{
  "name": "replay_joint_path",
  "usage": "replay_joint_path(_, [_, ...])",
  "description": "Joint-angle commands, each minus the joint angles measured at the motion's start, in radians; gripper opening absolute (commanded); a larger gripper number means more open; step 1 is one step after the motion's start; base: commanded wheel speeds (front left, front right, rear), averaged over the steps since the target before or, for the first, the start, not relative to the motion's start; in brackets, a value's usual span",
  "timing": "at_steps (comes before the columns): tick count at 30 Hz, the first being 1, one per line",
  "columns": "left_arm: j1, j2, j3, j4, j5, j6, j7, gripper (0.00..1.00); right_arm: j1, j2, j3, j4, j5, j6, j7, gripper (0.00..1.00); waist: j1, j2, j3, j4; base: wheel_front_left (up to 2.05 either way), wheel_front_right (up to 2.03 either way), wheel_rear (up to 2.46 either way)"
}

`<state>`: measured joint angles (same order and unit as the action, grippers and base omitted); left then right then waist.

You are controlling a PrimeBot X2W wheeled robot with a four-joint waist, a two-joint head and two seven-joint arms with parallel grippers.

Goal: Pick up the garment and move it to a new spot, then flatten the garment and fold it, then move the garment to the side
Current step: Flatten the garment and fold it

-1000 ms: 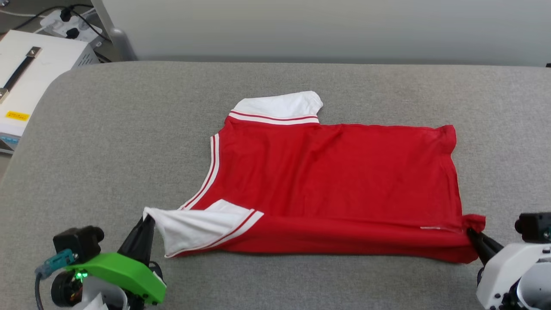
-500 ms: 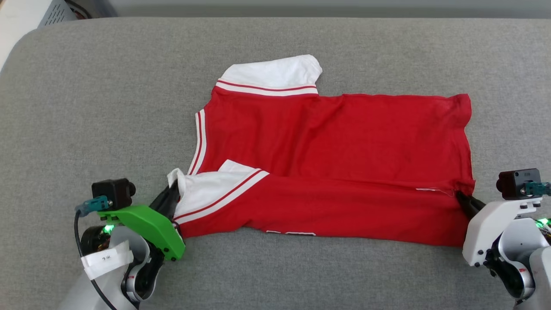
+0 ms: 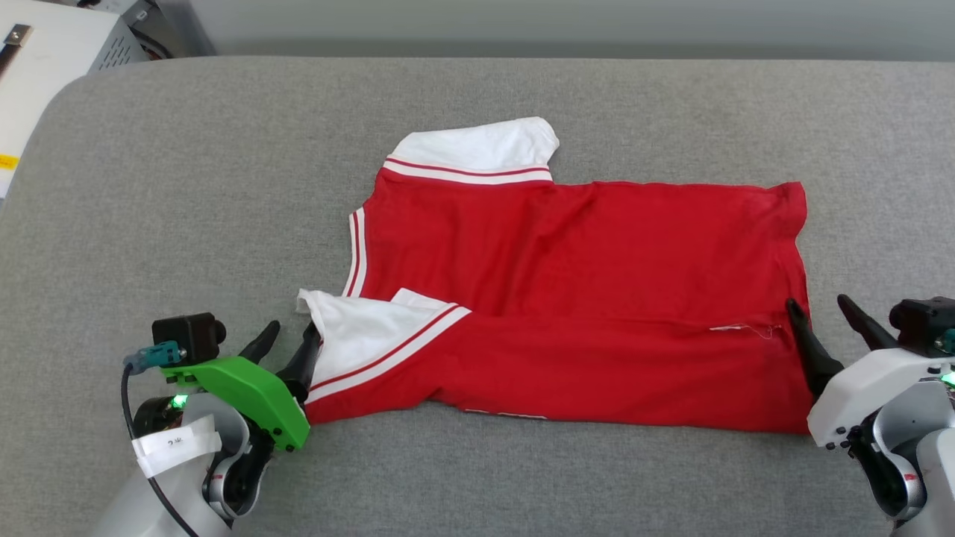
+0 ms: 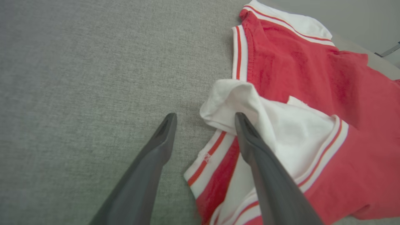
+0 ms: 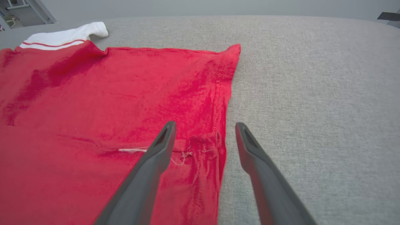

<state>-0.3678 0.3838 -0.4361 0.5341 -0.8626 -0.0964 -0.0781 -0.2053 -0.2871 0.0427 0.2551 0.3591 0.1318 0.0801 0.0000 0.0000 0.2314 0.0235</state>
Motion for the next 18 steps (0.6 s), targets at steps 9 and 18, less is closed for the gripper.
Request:
replay_joint_path(9, [0.077, 0.154, -0.002, -0.186, -0.063, 0.054, 0.264, 1.00, 0.141, 0.076, -0.092, -0.204, -0.057, -0.001, -0.019, 1.00, 0.0000, 0.0000, -0.116, 0.004, 0.00, 0.00, 0.00])
replay_joint_path(18, [0.099, 0.222, -0.023, -0.370, -0.172, 0.155, 0.577, 1.00, 0.190, 0.125, -0.123, -0.312, -0.060, -0.001, 0.046, 1.00, 0.0000, 0.0000, -0.063, -0.020, 0.00, 0.00, 0.00])
